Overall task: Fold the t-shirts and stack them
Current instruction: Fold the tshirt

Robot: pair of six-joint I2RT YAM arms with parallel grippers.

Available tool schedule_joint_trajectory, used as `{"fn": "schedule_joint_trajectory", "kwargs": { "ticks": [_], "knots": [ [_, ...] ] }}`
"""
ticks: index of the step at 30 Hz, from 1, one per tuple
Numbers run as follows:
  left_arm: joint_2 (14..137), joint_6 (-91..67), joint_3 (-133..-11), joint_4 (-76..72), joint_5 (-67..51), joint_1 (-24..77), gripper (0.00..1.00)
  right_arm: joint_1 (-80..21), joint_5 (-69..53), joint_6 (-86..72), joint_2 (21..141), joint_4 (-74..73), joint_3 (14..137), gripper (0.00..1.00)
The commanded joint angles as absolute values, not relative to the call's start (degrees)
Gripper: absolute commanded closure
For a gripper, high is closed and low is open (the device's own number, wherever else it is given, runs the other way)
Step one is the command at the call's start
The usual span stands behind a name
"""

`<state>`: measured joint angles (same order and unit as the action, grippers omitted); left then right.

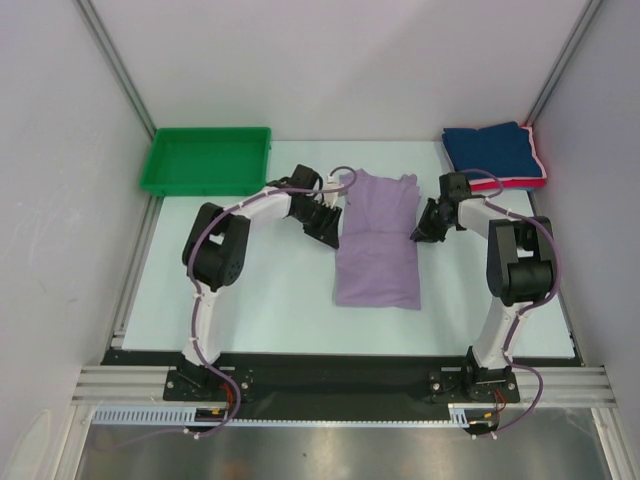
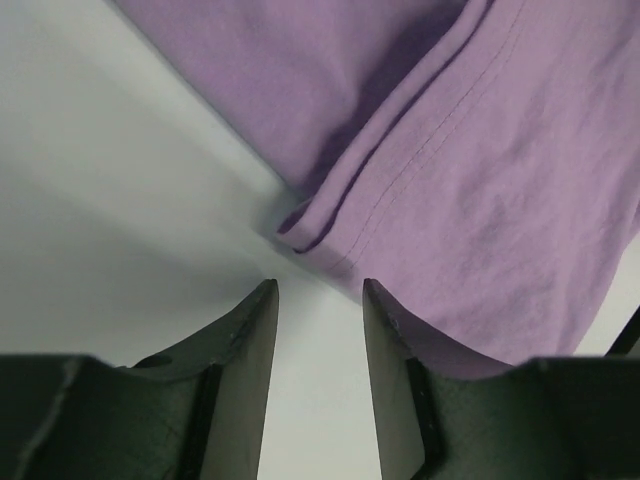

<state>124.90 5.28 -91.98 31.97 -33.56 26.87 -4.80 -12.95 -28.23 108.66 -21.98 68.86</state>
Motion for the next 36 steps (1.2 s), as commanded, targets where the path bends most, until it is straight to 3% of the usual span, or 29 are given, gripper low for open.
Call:
{"fn": "schedule_joint_trajectory", "kwargs": {
  "ticks": [1,4,6,7,8,10,20,36],
  "knots": [
    [126.38,3.34,-95.36,29.89,-37.44,27.25,0.56,-4.92,-14.15,-28.21,108.72,-20.04,69.87,0.78],
    [127.70,2.55,-96.15,29.27,-37.97,27.33,0.61,-5.01,-14.68,-28.65,108.02,-18.90,69.35,0.79],
    [128.49,2.46,-96.50,29.53,-38.06,27.25,0.69,-5.10,-14.59,-28.92,107.75,-18.28,68.91,0.89],
    [128.67,2.29,-96.59,29.44,-37.80,27.33,0.74,-5.10,-14.59,-29.00,107.67,-18.19,68.82,1.00],
    [128.85,2.37,-96.85,29.27,-37.79,27.25,0.87,-5.10,-14.50,-29.00,107.75,-18.37,68.82,1.00],
    [128.85,2.37,-97.73,29.27,-37.79,27.33,0.99,-4.92,-13.63,-29.27,107.58,-18.89,68.82,1.00],
    [121.55,2.20,-95.62,21.18,-35.95,27.42,1.00,-4.48,-8.79,-30.32,101.52,-18.99,65.92,1.00],
    [127.35,4.75,-101.16,24.08,-30.68,27.95,1.00,-2.73,-8.09,-30.85,102.57,-18.11,64.95,1.00]
  ]
}}
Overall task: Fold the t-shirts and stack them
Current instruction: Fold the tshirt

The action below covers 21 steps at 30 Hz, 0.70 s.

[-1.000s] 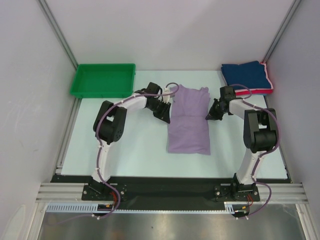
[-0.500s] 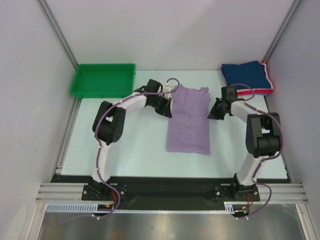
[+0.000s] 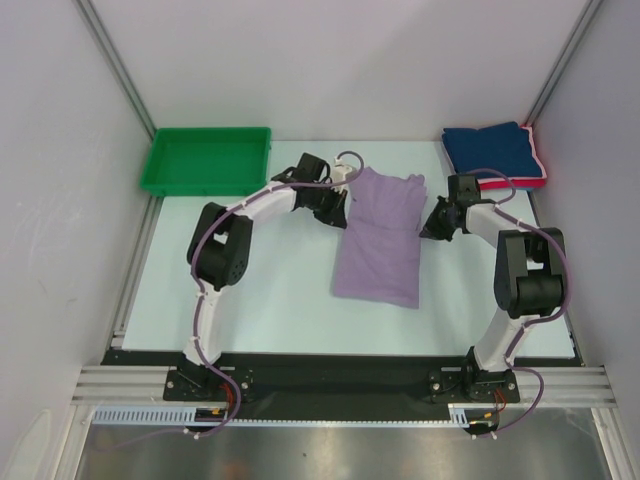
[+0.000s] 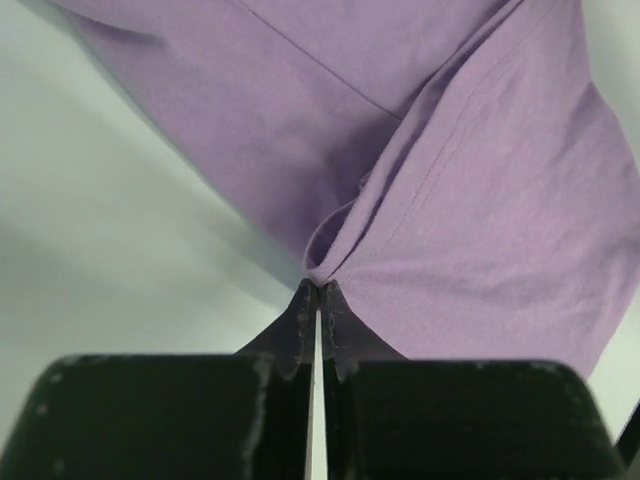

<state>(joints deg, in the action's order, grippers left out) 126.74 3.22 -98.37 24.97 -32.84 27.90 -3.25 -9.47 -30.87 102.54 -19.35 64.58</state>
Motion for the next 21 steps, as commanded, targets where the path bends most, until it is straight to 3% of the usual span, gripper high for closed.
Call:
{"fn": "schedule_joint_trajectory", "kwargs": {
  "ticks": [1,4,5,9,12,15,21],
  "knots": [
    [127.79,4.83,-102.29,24.26,-30.06,27.95,0.89,-2.55,-8.35,-30.68,102.83,-18.37,65.04,0.94],
    [130.07,5.62,-105.63,27.85,-28.05,28.04,0.49,-2.64,-9.05,-29.80,103.27,-20.47,66.09,0.72],
    [129.90,6.67,-106.08,29.43,-27.52,28.04,0.46,-2.55,-8.10,-29.62,102.84,-21.26,66.18,0.69],
    [123.24,10.09,-104.25,30.15,-24.61,28.04,0.44,-2.64,-1.25,-28.83,93.90,-28.02,65.13,0.62],
    [114.39,13.87,-98.63,29.71,-24.52,28.56,0.50,-3.69,2.02,-29.88,87.82,-34.09,60.58,0.59],
    [105.69,22.12,-87.57,27.95,-23.56,32.06,0.52,-6.23,2.28,-32.77,79.65,-37.17,53.54,0.57],
    [98.88,36.55,-70.94,29.71,-20.84,42.52,0.47,-10.71,-1.58,-39.54,69.79,-37.36,44.67,0.56]
  ]
}}
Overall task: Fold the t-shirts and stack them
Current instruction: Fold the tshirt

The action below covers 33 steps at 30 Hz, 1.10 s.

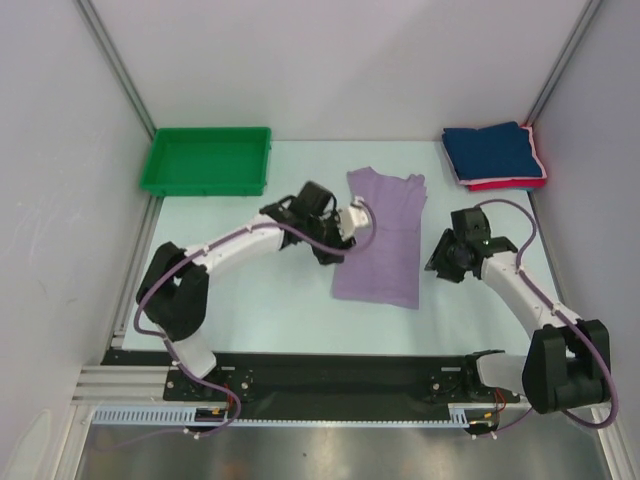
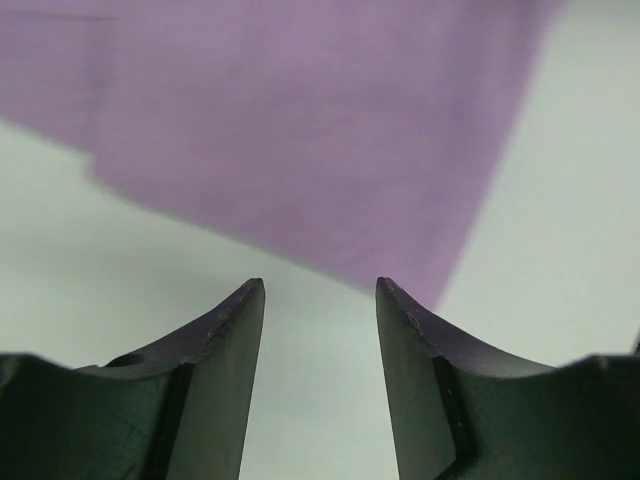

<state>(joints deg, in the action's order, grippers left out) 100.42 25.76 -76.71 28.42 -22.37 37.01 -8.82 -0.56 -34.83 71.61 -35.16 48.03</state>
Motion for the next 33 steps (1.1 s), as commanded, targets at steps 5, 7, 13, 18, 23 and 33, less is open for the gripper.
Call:
{"fn": "schedule_joint_trajectory", "kwargs": {
  "ticks": [5,7,13,18,23,33],
  "knots": [
    [98.70,39.20,-63.90,26.11,-17.58,47.10,0.42,-15.46,-4.30,-44.03,69.69,-33.05,39.38,0.56],
    [99.49,39.11,-63.37,25.49,-16.44,47.81,0.41,-17.74,-4.13,-45.08,70.83,-31.65,37.89,0.55],
    [102.30,37.45,-63.37,24.53,-17.14,47.81,0.43,-20.21,-4.48,-47.28,72.69,-28.66,34.28,0.54],
    [102.13,35.86,-62.05,23.12,-18.37,47.90,0.50,-20.21,-4.48,-47.81,71.99,-28.39,31.47,0.60],
    [102.74,34.63,-62.58,23.02,-18.54,47.99,0.99,-19.17,-4.31,-47.20,71.28,-28.91,31.90,0.90],
    [93.44,37.44,-62.32,36.64,-22.67,47.99,1.00,-18.63,-5.79,-46.22,59.34,-44.53,35.07,1.00]
  ]
}}
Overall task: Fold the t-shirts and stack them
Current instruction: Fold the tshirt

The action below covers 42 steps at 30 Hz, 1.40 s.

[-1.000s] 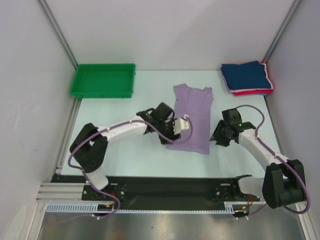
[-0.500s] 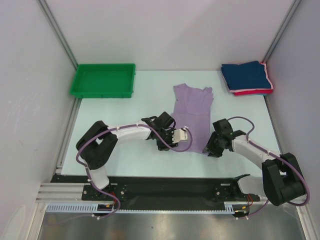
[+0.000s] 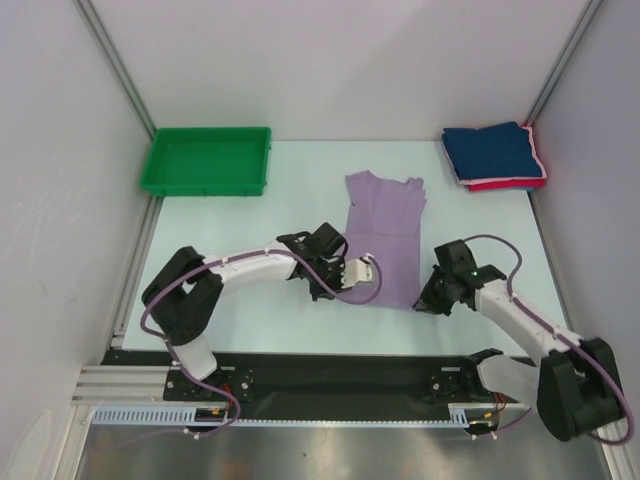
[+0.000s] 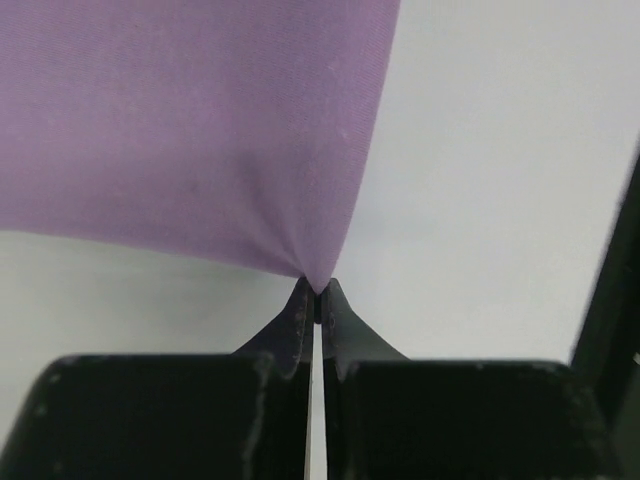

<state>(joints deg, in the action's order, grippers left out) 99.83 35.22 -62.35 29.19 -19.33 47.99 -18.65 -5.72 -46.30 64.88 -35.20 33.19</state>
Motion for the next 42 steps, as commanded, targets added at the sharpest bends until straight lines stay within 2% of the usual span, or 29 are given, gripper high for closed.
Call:
{"fn": "schedule_joint_trajectory", "kwargs": {
  "ticks": [1,10,13,16,20,24,31,37,42],
  "knots": [
    [92.47,38.57,-61.88,39.61,-23.46,47.99,1.00,-18.81,-6.41,-47.71,57.33,-45.69,34.81,1.00],
    [80.60,42.36,-63.19,56.40,-28.03,47.99,1.00,-23.64,-6.86,-55.02,42.90,-60.81,41.30,1.00],
    [78.14,42.02,-64.86,57.57,-27.86,47.20,0.99,-23.73,-6.59,-54.94,43.06,-63.54,45.52,1.00],
    [80.40,41.31,-69.77,57.48,-29.26,42.38,1.00,-23.03,-5.80,-52.66,46.04,-61.53,49.21,1.00],
    [88.47,40.43,-80.40,57.92,-30.41,33.16,1.00,-16.71,-8.78,-45.19,57.44,-54.68,51.85,1.00],
    [97.98,39.46,-89.89,57.04,-31.29,29.80,1.00,-6.97,-12.30,-39.56,68.86,-44.15,56.24,1.00],
    [118.19,33.33,-113.70,57.83,-29.36,27.25,1.00,-3.09,-10.72,-34.89,90.84,-37.62,71.79,1.00],
    [134.18,28.04,-136.37,60.82,-23.74,24.26,1.00,-0.79,-10.20,-35.59,100.62,-32.87,79.44,1.00],
    [135.18,26.29,-132.38,53.80,-21.01,24.26,1.00,-0.44,-9.84,-36.91,107.83,-31.11,85.51,1.00]
  ]
}}
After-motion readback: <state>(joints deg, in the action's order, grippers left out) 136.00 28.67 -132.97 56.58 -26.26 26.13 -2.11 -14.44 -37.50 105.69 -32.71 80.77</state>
